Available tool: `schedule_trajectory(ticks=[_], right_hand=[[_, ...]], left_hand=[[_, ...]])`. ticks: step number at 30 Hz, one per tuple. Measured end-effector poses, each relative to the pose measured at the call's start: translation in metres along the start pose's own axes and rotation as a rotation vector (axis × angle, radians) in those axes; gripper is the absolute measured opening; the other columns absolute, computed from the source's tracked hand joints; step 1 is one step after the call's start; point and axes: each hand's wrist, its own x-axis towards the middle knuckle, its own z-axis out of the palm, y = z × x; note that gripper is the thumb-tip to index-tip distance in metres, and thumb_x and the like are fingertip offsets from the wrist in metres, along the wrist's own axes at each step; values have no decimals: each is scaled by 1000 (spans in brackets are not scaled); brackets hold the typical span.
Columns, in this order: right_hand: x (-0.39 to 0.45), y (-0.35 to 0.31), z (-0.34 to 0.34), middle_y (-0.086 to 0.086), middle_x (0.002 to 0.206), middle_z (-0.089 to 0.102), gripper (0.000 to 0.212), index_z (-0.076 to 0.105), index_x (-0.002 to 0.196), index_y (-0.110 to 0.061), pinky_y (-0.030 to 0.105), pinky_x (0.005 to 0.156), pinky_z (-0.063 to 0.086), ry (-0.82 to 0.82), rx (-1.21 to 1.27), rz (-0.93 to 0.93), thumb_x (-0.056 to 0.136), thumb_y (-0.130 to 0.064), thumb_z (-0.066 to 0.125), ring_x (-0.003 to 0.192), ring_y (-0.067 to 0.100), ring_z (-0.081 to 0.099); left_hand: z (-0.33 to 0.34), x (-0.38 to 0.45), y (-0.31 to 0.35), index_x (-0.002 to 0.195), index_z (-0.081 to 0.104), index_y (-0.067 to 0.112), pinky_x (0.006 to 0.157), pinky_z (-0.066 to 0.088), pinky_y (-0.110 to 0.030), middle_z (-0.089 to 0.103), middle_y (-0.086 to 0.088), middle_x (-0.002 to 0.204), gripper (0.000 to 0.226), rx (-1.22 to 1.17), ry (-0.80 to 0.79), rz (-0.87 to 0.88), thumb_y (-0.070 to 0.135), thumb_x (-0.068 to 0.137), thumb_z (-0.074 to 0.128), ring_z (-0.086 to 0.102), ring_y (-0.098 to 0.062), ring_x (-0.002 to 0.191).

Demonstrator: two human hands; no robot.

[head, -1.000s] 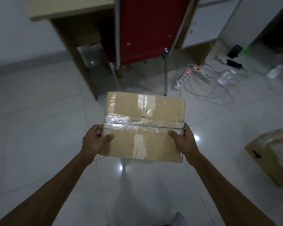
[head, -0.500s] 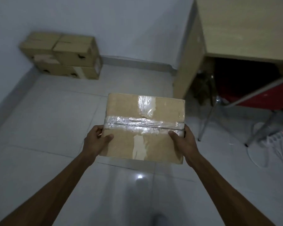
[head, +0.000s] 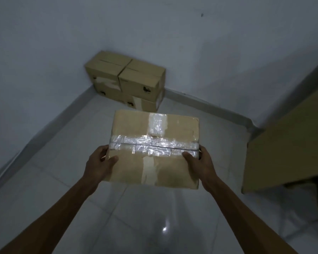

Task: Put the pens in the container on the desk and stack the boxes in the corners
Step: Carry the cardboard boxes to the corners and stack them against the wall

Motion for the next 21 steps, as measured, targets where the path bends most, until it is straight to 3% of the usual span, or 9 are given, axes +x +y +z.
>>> schedule_trajectory(ticks=[6, 9, 11, 14, 17, 21], right_hand=[[95, -74, 71, -7, 118, 65, 46, 56, 130, -25, 46, 95, 52, -77, -49, -19, 87, -32, 70, 105, 16, 63], [139, -113, 106, -7, 118, 66, 45, 57, 129, -26, 44, 94, 53, -99, -63, -34, 87, -33, 69, 104, 14, 63], [171, -134, 130, -7, 117, 66, 44, 57, 128, -26, 43, 93, 53, -101, -84, -37, 87, -32, 69, 103, 14, 63], [224, -165, 168, -9, 114, 66, 42, 59, 125, -28, 47, 93, 53, -97, -107, -35, 85, -34, 70, 103, 15, 64], [283, -194, 218, -6, 116, 66, 42, 59, 124, -29, 49, 95, 52, -79, -118, -17, 84, -35, 70, 105, 18, 63], [344, -232, 270, -5, 120, 65, 43, 58, 127, -27, 49, 96, 51, -85, -88, -28, 86, -34, 70, 109, 20, 61]], left_hand=[[-40, 110, 38, 121, 60, 22, 79, 54, -39, 65, -2, 118, 38, -109, 27, -9, 11, 86, 70, 63, -24, 101], [-62, 165, 58, 129, 56, 23, 71, 53, -35, 61, 0, 120, 45, -133, -35, 16, 16, 87, 69, 62, -18, 99], [-76, 210, 65, 137, 52, 24, 78, 53, -38, 55, -4, 127, 48, -80, -38, -7, 11, 92, 63, 59, -19, 101], [-95, 284, 74, 142, 45, 32, 96, 48, -49, 39, -12, 142, 54, 37, -43, -65, 14, 94, 59, 44, -31, 125], [-116, 360, 94, 145, 39, 37, 81, 52, -44, 36, -10, 146, 56, -31, -64, -125, 15, 97, 56, 44, -33, 122], [-141, 443, 120, 147, 35, 37, 82, 50, -44, 45, -3, 144, 54, -113, -125, -110, 15, 100, 50, 49, -31, 122]])
